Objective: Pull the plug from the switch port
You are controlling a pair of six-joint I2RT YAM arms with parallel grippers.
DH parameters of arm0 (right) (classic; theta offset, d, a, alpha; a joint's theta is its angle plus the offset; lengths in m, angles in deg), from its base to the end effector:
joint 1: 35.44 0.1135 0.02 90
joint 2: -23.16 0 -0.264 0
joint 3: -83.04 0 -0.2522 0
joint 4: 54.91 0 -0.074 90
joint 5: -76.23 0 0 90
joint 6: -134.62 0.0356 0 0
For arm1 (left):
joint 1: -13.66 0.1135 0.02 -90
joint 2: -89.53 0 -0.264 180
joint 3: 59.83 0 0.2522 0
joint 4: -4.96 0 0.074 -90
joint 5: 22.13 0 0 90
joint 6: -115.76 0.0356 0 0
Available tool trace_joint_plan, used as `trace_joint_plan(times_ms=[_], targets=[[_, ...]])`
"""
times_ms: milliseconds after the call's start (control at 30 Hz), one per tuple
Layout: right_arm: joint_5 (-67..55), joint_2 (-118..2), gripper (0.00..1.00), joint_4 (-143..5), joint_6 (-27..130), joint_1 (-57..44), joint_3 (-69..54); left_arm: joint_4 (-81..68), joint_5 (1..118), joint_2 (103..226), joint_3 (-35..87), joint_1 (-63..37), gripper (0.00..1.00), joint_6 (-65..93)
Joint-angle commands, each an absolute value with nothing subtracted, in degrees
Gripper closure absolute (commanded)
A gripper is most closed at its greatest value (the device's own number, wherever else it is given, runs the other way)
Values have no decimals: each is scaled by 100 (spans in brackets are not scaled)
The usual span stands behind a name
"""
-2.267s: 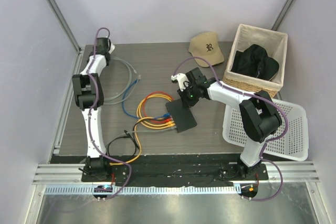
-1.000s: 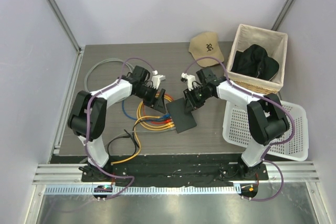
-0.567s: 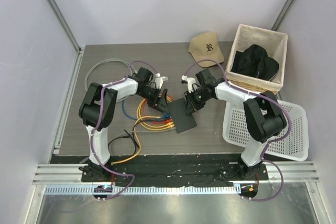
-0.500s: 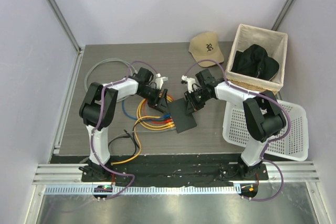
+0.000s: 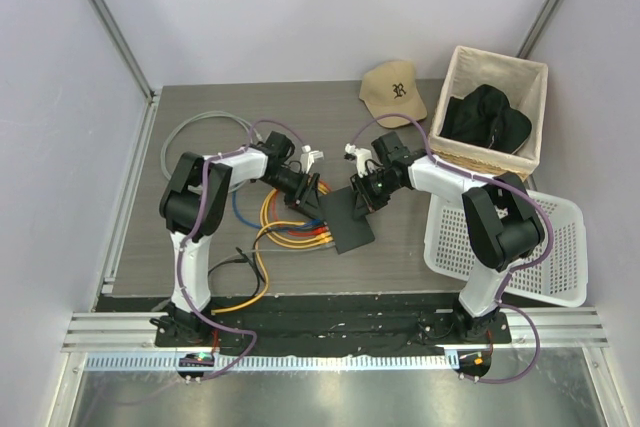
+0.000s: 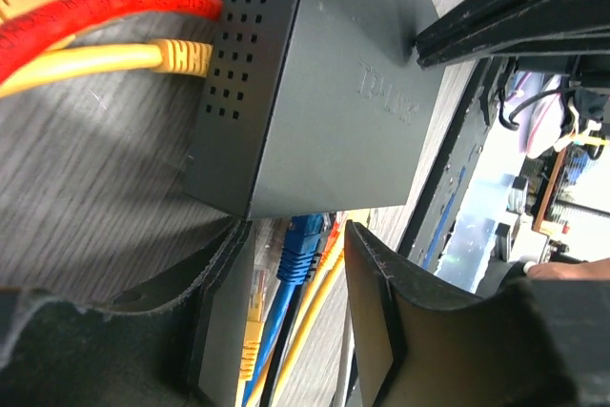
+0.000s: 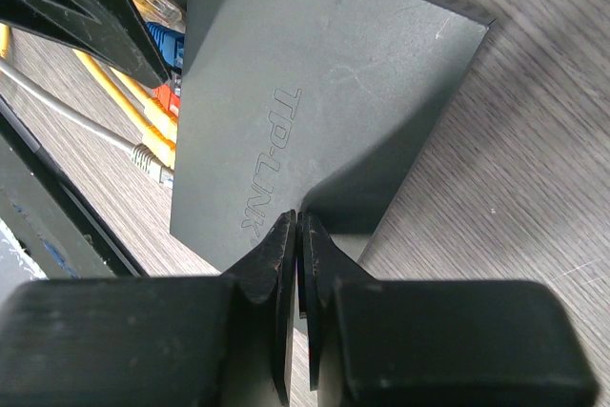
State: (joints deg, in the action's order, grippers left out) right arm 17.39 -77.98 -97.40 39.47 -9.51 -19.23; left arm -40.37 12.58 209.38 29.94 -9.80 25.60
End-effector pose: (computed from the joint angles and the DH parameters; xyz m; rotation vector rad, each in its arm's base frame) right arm 0.3023 0.1675 0.1770 -0.8801 2.5637 0.8462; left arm 0.3492 -0.1835 0.1248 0.7313 2.6395 -1.4727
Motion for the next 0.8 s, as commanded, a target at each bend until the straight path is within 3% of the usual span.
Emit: trace_joint_plan(times_ms=[0, 233, 733, 767], targets=[[1506, -7800, 89, -9609, 3935, -916, -1982, -4246, 1232, 20941, 3014, -972, 53, 2822], [1497, -7774, 89, -9565, 3952, -916, -2018, -4123, 1390, 20923, 2943, -998, 55, 2700], [1409, -7791, 89, -9530, 3944, -881, -2044, -4123, 1311, 21160, 3303, -1095, 70, 2357], [1409, -7791, 89, -9530, 3935, -872, -2053, -4132, 1277, 21178, 3373, -1095, 75, 2339]])
